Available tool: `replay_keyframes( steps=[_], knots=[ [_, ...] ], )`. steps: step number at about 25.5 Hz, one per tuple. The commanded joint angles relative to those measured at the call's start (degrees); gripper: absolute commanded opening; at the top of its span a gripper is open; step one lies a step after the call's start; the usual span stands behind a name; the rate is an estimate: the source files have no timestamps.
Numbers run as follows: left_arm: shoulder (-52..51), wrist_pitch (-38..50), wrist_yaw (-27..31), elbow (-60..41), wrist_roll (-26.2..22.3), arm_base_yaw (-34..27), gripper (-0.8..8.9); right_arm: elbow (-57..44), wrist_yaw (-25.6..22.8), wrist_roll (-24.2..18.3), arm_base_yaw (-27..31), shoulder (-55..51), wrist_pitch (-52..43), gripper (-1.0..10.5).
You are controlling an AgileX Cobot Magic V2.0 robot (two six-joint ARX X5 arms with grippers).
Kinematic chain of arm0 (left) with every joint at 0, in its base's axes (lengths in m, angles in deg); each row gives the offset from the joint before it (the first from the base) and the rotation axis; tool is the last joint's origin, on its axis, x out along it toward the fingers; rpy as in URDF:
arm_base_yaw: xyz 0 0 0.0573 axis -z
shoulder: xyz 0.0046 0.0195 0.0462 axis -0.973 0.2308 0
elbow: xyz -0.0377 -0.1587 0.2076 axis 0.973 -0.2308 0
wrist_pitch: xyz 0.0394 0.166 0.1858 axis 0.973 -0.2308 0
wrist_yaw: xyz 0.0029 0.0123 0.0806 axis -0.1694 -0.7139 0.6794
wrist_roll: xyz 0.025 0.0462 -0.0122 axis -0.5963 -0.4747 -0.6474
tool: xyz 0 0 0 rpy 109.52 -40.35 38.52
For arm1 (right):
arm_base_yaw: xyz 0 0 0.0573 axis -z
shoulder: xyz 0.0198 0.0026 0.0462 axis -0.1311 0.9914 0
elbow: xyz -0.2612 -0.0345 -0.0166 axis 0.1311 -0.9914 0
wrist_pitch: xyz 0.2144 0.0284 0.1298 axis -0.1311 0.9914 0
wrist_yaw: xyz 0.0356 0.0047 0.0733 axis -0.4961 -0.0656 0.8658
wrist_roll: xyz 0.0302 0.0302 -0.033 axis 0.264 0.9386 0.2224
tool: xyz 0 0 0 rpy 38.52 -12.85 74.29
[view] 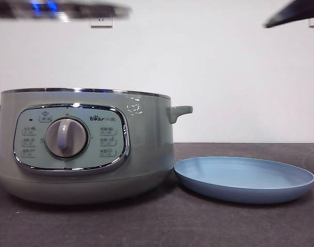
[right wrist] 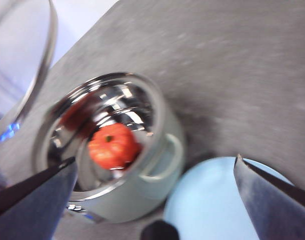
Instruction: Take the pumpkin out from the steamer,put the pumpkin in the blue plate,close the lid
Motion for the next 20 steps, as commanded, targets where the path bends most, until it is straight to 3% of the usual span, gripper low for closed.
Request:
replay_keyframes(
  steps=[1, 5, 11, 14, 18, 20],
  knots=[
    [-5.6, 1.0, 4.2, 0.7, -0.6, 0.0, -0.08, 5.8, -0.2, -2.3, -4.5, 5.4, 2.3, 6.6],
    [-11.1, -1.7, 9.0, 0.7, -0.6, 0.0, -0.08, 14.8, -0.8, -4.7, -10.1, 13.6, 8.2, 7.3],
    [-18.9, -6.7, 17.7, 0.7, -0.6, -0.1, -0.08, 32.7, -12.2, -9.8, -19.3, 28.9, 19.7, 7.3],
    [-21.4, -9.5, 18.7, 0.7, -0.6, 0.0, -0.08, 41.7, -18.1, -11.7, -24.4, 37.8, 22.3, 7.3],
    [-21.6, -12.0, 18.7, 0.7, -0.6, -0.1, -0.08, 45.1, -18.5, -13.4, -29.2, 46.4, 22.3, 7.3],
    [-21.6, -12.3, 18.7, 0.7, -0.2, 0.0, -0.08, 45.1, -22.0, -15.2, -30.8, 49.8, 21.9, 7.3]
  ],
)
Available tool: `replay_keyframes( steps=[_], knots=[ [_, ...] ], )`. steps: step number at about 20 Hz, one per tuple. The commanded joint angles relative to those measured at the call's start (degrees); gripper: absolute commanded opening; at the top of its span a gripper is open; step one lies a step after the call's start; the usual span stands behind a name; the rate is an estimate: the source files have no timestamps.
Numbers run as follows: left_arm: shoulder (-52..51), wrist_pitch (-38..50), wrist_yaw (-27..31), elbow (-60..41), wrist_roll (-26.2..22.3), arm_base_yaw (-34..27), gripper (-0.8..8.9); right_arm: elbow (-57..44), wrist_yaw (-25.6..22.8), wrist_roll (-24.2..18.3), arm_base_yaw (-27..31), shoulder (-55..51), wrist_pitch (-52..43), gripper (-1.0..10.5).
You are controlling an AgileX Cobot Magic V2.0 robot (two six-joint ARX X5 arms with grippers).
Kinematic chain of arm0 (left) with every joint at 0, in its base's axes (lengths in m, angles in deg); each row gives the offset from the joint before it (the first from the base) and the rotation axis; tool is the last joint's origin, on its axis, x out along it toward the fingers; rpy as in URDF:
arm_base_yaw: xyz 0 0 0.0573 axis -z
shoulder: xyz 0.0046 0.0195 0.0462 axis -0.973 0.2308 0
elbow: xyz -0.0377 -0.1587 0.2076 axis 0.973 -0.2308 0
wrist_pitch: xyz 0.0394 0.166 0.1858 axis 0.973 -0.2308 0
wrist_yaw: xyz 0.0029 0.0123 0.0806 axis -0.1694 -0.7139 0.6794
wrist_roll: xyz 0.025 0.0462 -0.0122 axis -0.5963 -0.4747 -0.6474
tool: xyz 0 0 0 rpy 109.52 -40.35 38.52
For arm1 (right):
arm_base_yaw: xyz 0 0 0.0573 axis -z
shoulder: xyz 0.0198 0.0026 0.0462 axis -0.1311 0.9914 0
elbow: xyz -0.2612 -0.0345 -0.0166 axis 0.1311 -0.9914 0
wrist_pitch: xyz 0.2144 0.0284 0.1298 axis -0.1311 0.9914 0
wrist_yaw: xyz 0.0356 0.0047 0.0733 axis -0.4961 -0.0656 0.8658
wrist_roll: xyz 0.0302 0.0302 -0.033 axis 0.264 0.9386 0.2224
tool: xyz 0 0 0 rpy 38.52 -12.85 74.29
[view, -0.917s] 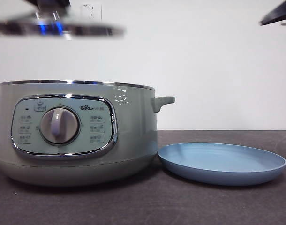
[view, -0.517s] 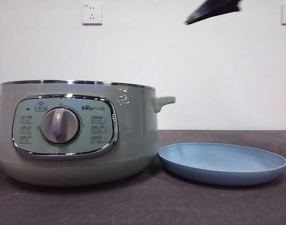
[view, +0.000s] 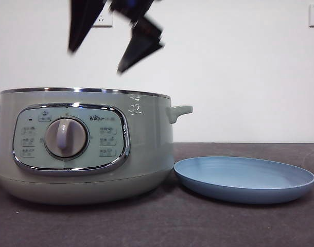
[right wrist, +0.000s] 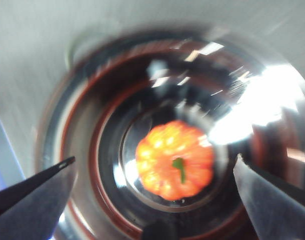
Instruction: Take the pumpkin out from the steamer,put the pumpkin in the blue plate,close the lid
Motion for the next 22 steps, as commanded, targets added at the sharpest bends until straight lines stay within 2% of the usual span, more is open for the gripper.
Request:
replay_keyframes(
  steps=[1, 2, 7, 9, 12, 13, 16, 19, 22],
  knots=[
    [-0.6, 2.7, 0.3, 0.7, -0.1, 0.0, -0.08, 0.0, -5.4, -2.8, -1.6, 4.0, -0.9, 7.3],
    [-0.6, 2.7, 0.3, 0.7, -0.1, 0.0, -0.08, 0.0, -6.6, -3.3, -1.7, 5.2, -1.4, 7.3],
    [-0.6, 2.5, 0.3, 0.7, -0.1, 0.0, -0.08, 0.0, -5.9, -3.8, -1.5, 10.4, -2.3, 7.2],
    [-0.6, 2.5, 0.3, 0.7, -0.1, 0.0, -0.08, 0.0, -3.3, -4.2, -1.5, 12.1, -2.8, 7.2],
    [-0.6, 2.1, 0.3, 0.7, -0.1, 0.0, -0.08, 0.0, -3.1, -4.1, -1.4, 13.9, -3.7, 7.1],
    [-0.6, 1.7, 0.3, 0.7, -0.1, 0.0, -0.08, 0.0, -3.4, -4.1, -1.4, 14.0, -3.9, 5.9],
    [-0.6, 0.6, 0.3, 0.7, -0.1, 0.0, -0.08, 0.0, -3.5, -4.0, -1.4, 14.0, -3.6, -0.3],
    [-0.6, 0.2, 0.2, 0.7, -0.1, 0.0, -0.08, 0.7, -3.4, -4.0, -1.5, 13.4, -3.8, -0.1],
    [-0.2, 0.3, 0.1, 0.7, -0.1, 0.0, -0.08, 1.6, -3.5, -4.0, -1.4, 7.5, -3.4, -0.1]
  ],
)
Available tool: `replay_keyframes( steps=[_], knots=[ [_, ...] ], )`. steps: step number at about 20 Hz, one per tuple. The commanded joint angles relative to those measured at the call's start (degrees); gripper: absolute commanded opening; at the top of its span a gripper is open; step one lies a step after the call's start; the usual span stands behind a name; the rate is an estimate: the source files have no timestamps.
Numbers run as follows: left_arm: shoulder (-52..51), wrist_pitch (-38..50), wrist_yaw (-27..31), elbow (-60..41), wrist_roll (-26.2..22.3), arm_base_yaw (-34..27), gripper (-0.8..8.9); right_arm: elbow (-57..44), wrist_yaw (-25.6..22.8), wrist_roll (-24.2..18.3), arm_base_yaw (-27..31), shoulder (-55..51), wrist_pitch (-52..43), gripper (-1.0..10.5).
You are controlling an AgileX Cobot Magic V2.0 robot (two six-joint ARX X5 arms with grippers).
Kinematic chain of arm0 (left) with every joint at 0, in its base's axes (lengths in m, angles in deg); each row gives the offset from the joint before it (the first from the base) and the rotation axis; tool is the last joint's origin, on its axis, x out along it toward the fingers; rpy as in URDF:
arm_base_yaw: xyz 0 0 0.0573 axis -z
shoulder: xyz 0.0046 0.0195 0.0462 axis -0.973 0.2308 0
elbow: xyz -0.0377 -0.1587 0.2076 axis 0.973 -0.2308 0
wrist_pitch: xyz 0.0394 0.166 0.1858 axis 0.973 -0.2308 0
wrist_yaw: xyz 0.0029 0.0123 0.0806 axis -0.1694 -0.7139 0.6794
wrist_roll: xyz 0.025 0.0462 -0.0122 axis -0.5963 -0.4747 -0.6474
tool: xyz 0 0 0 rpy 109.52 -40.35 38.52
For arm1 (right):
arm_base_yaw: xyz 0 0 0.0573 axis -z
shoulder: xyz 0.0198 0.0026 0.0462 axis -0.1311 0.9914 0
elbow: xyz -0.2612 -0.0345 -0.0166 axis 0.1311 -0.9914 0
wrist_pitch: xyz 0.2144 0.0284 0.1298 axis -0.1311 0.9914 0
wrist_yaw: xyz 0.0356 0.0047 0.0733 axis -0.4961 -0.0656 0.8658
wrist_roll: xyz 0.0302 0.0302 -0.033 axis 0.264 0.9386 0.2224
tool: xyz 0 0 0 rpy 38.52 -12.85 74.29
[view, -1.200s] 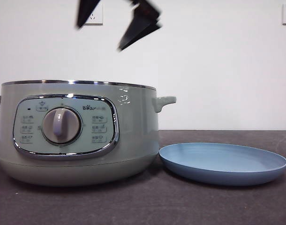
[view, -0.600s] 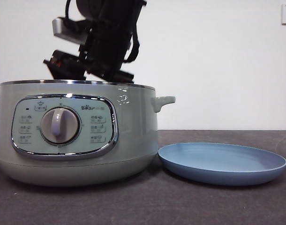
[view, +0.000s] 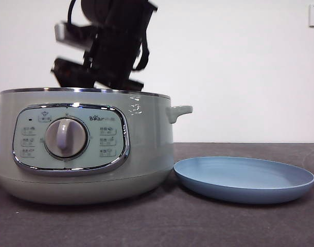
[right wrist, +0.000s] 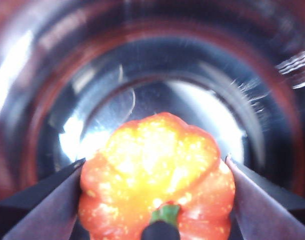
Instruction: Take the pumpkin out from the steamer,put the pumpkin in the blue plate,close the lid
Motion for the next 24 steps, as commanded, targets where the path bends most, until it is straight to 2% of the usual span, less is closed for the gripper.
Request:
replay_keyframes(
  steps=[1, 5, 9, 12, 17, 21, 24],
  knots=[
    [-0.1, 2.8, 0.3, 0.7, -0.1, 0.0, -0.08, 0.7, 0.0, -0.3, 0.2, -6.4, 0.4, -0.1],
    [3.1, 6.1, -0.4, 0.7, -0.2, 0.0, -0.08, 0.7, 0.0, -0.3, 4.1, -19.6, 7.0, 0.0],
    [7.5, 10.5, -8.6, 0.7, -0.2, 0.0, -0.08, 0.7, 0.1, 1.6, 12.6, -28.6, 22.8, -0.1],
    [9.8, 13.2, -12.3, 0.7, -0.1, 0.0, -0.08, 0.1, 0.1, 4.5, 16.6, -29.6, 28.4, -0.1],
    [12.0, 15.2, -14.9, 0.7, 0.7, 0.0, -0.08, -13.2, 0.0, 6.4, 17.8, -34.0, 24.0, -0.1],
    [12.5, 15.8, -14.9, 0.7, 0.9, 0.0, -0.08, -31.0, -0.3, 9.3, 17.9, -39.0, 10.9, -0.1],
    [12.9, 15.8, -14.9, 0.7, 0.9, 0.0, -0.08, -41.7, -5.4, 11.6, 17.9, -40.1, -0.1, -0.1]
  ],
)
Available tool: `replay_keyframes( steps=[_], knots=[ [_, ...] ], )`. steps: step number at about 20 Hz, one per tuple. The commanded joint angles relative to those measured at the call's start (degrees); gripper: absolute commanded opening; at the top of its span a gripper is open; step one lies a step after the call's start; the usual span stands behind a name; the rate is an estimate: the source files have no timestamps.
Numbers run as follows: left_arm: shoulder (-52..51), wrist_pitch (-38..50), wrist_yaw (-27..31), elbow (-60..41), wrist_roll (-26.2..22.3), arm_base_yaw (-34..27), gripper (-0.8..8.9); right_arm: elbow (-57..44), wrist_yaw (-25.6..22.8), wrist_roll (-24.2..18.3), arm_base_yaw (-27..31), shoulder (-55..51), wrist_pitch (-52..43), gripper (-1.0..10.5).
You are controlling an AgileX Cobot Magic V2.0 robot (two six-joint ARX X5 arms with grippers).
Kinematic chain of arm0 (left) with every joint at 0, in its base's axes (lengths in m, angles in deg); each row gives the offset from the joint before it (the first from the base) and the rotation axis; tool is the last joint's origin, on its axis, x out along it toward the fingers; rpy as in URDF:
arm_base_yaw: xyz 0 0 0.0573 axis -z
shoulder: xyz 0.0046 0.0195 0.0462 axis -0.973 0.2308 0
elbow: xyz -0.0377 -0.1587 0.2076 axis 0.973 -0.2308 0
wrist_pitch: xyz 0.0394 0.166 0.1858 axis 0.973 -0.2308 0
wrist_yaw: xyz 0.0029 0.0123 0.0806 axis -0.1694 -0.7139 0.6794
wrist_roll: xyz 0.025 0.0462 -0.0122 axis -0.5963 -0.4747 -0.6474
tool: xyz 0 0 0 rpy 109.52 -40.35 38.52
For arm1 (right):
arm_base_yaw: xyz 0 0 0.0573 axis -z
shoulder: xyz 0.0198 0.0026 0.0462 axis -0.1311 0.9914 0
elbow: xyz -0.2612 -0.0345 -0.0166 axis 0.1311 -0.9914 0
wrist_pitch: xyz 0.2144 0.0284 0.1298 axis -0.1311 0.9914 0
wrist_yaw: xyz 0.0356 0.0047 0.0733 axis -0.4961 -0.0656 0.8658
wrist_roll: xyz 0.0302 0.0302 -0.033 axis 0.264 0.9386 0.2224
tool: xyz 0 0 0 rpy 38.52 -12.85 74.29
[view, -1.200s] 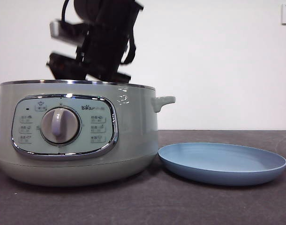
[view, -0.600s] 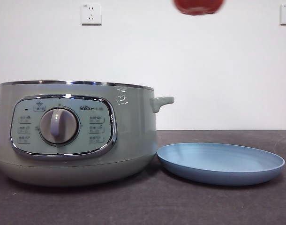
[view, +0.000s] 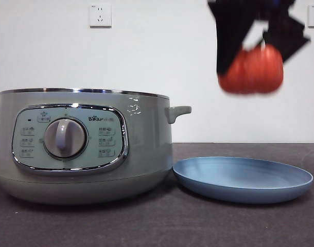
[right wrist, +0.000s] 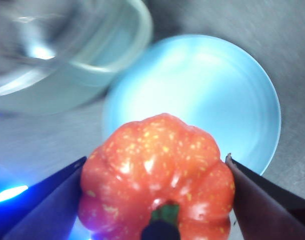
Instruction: Take the pumpkin out from the steamer,put the pumpkin in the blue plate,close the lid
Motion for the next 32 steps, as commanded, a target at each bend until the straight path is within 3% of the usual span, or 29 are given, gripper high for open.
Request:
replay_keyframes(
  steps=[1, 4, 11, 12, 15, 19, 23, 25, 32],
  knots=[
    [-0.3, 3.1, 0.2, 0.7, 0.3, 0.0, -0.08, -7.6, -4.0, 2.5, 0.0, 0.1, -8.4, -0.1],
    [0.0, 3.1, 0.2, 0.7, 0.3, 0.0, -0.08, -14.1, -4.3, 2.6, 0.8, 0.9, -19.1, -0.1],
    [0.3, 3.2, 0.2, 0.7, 0.3, 0.0, -0.08, -14.8, -3.9, 2.6, 4.5, 9.2, -24.5, 0.1],
    [0.3, 3.2, 0.2, 0.7, 0.3, 0.0, -0.08, -14.8, -3.7, 2.7, 4.6, 10.0, -24.6, 0.3],
    [0.3, 3.2, 0.2, 0.7, 0.3, 0.0, -0.08, -14.8, 0.6, 2.8, 4.6, 11.1, -24.9, 2.4],
    [0.3, 3.1, 0.2, 0.7, 0.3, 0.0, -0.08, -14.8, 0.3, 2.8, 4.5, 11.1, -24.6, 5.0],
    [0.3, 3.0, 0.1, 0.7, 0.3, 0.0, -0.08, -14.8, 0.3, 2.8, 4.5, 11.1, -24.3, 5.2],
    [0.3, 3.0, 0.1, 0.7, 0.3, 0.0, -0.08, -14.8, 0.2, 3.0, 4.5, 11.1, -24.3, 6.2],
    [1.4, 3.1, -4.5, 0.7, 0.8, 0.0, -0.08, -13.7, 0.1, 4.3, 4.5, 6.3, -22.5, 6.3]
  ],
)
